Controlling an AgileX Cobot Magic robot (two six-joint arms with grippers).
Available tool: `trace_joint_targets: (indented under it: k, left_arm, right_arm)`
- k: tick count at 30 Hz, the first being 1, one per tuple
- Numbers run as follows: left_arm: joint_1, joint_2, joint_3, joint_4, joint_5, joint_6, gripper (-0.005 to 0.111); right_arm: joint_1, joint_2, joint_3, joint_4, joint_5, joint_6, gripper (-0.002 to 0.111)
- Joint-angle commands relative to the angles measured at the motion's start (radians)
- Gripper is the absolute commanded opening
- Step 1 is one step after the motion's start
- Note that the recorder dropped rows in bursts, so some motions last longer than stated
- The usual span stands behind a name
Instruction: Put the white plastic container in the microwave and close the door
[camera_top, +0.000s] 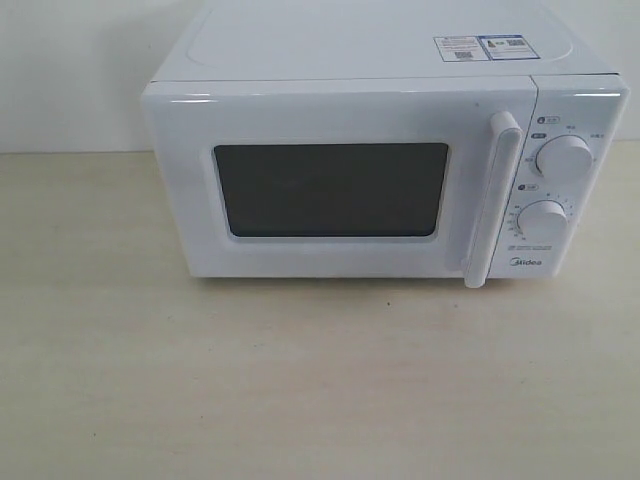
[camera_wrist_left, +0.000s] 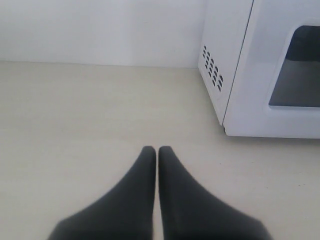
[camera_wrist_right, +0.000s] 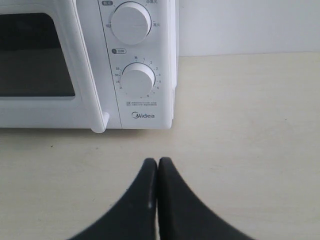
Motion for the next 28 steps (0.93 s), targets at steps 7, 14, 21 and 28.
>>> trace_joint_targets:
  k: [7,14,21,28]
  left_arm:
    - [0.039,-0.003,0.004,0.005,-0.001,0.005,0.004]
    - [0.039,-0.003,0.004,0.005,-0.001,0.005,0.004]
    - [0.039,-0.003,0.004,0.005,-0.001,0.005,0.004]
    - [0.039,-0.003,0.004,0.005,-0.001,0.005,0.004]
  right_arm:
    - [-0.003,-0.005,-0.001,-0.002,-0.029,-0.002,0.000]
    - [-0.003,-0.005,-0.001,-0.002,-0.029,-0.002,0.000]
    - [-0.003,-0.005,-0.001,-0.002,-0.029,-0.002,0.000]
    - [-0.003,-0.005,-0.001,-0.002,-0.029,-0.002,0.000]
